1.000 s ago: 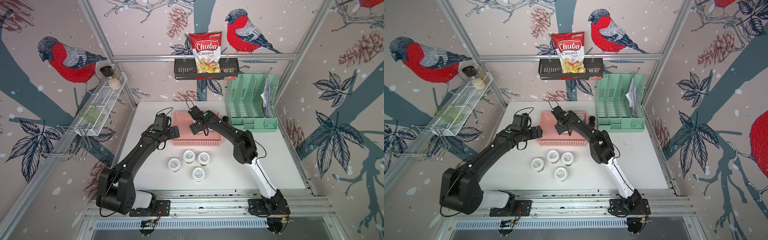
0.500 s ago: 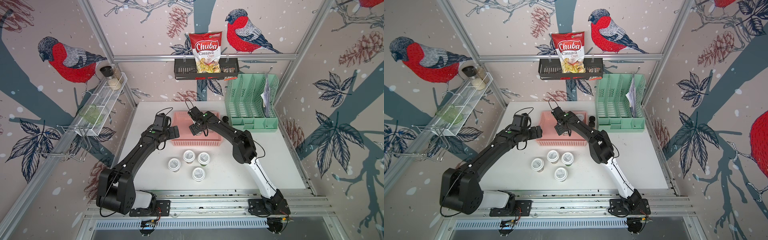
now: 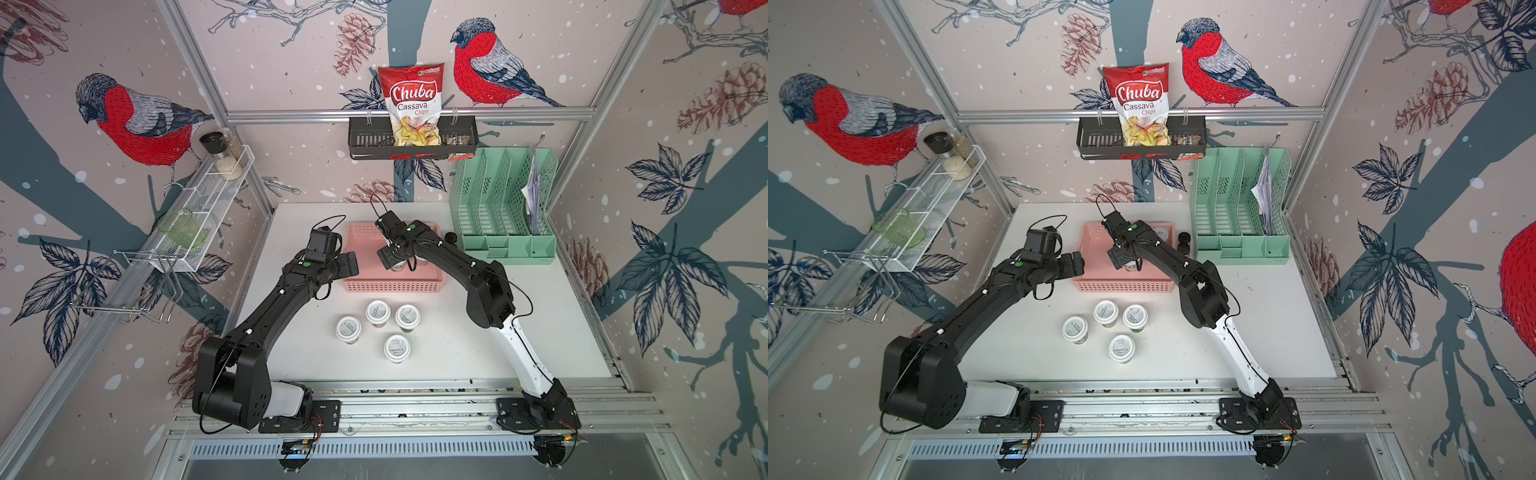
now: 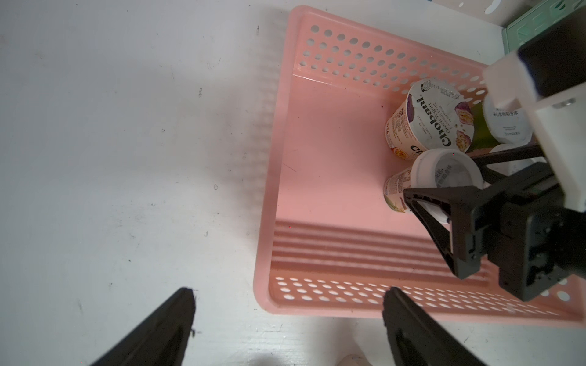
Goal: Put the yogurt in the basket
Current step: Place the yogurt in the basket.
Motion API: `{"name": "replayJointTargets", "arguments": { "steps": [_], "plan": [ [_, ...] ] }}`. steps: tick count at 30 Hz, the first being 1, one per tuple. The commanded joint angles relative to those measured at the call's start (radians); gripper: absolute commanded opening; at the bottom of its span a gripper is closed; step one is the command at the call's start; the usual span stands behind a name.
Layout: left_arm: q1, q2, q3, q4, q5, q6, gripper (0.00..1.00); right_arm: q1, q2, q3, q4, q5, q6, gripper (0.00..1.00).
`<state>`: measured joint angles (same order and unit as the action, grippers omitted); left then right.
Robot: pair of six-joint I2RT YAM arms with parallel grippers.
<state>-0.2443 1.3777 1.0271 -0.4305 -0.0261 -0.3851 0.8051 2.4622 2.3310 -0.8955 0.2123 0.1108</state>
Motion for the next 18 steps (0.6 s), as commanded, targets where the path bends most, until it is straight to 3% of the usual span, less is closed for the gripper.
{"name": "replayJointTargets", "arguments": {
  "steps": [1, 18],
  "plan": [
    [0.004, -0.008, -0.001, 0.024, 0.005, 0.011, 0.96, 0.005, -0.025, 0.011, -0.020, 0.030, -0.007, 0.87],
    [0.004, -0.016, -0.003, 0.023, 0.004, 0.013, 0.96, 0.009, -0.013, 0.002, -0.051, 0.073, -0.020, 0.99]
  ]
}}
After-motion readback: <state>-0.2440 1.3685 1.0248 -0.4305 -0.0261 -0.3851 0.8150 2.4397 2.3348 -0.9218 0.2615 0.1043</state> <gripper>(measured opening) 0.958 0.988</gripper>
